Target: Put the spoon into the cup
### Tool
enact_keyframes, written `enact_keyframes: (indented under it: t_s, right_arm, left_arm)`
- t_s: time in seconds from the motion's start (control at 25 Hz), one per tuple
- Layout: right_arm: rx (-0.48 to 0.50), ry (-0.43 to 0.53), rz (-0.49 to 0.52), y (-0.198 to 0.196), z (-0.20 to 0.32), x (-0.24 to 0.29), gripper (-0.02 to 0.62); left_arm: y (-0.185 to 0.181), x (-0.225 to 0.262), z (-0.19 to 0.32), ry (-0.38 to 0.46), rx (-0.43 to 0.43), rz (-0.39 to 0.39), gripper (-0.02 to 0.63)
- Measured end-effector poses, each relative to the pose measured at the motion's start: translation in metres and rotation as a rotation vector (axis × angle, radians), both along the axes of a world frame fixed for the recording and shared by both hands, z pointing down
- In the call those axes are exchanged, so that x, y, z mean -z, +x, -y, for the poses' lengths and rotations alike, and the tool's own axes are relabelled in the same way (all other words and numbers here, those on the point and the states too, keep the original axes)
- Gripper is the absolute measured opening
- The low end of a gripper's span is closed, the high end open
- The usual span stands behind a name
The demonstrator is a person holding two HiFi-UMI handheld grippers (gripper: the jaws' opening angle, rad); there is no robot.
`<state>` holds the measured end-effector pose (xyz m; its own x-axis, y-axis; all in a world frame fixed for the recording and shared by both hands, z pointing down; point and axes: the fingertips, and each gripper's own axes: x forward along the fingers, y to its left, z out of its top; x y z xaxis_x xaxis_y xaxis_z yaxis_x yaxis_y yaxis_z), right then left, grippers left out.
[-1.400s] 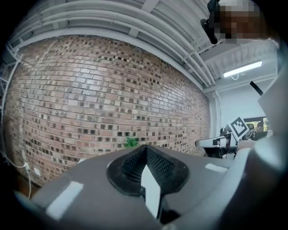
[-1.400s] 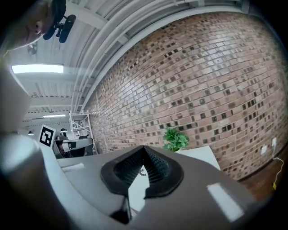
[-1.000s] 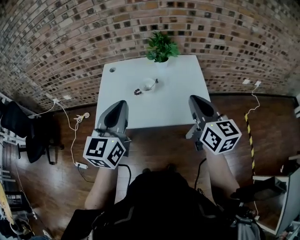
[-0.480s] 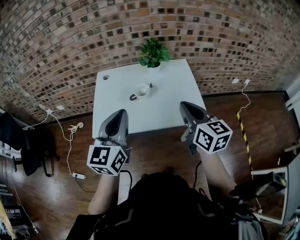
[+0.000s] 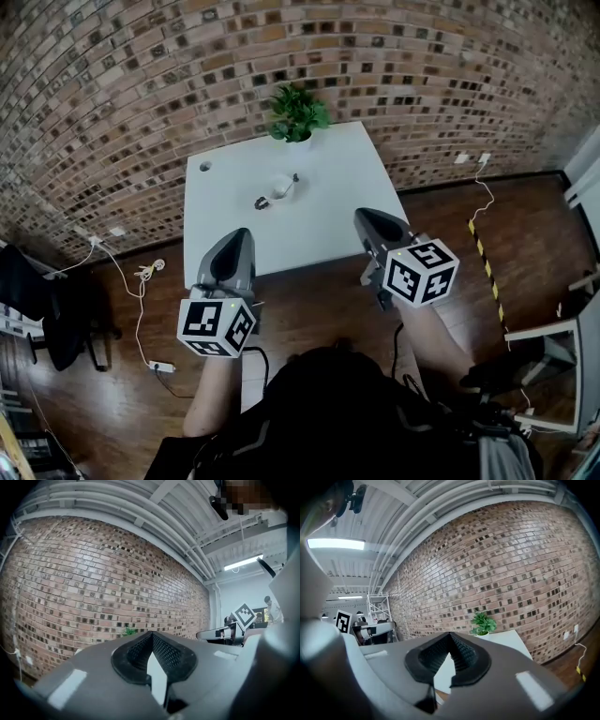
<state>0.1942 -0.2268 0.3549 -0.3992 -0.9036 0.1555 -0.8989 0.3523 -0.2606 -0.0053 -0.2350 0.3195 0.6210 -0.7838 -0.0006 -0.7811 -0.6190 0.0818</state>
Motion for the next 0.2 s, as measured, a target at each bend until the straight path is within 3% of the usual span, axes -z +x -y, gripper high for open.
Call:
enact_keyframes:
  t_s: [0.2]
  right_arm:
    - [-0.01, -0.013, 0.004, 0.0068, -0.004, 0.0001, 0.006]
  left_arm:
    - [0.0057, -0.0004, -0.0002, -0.016, -0.01, 0.008, -0.006]
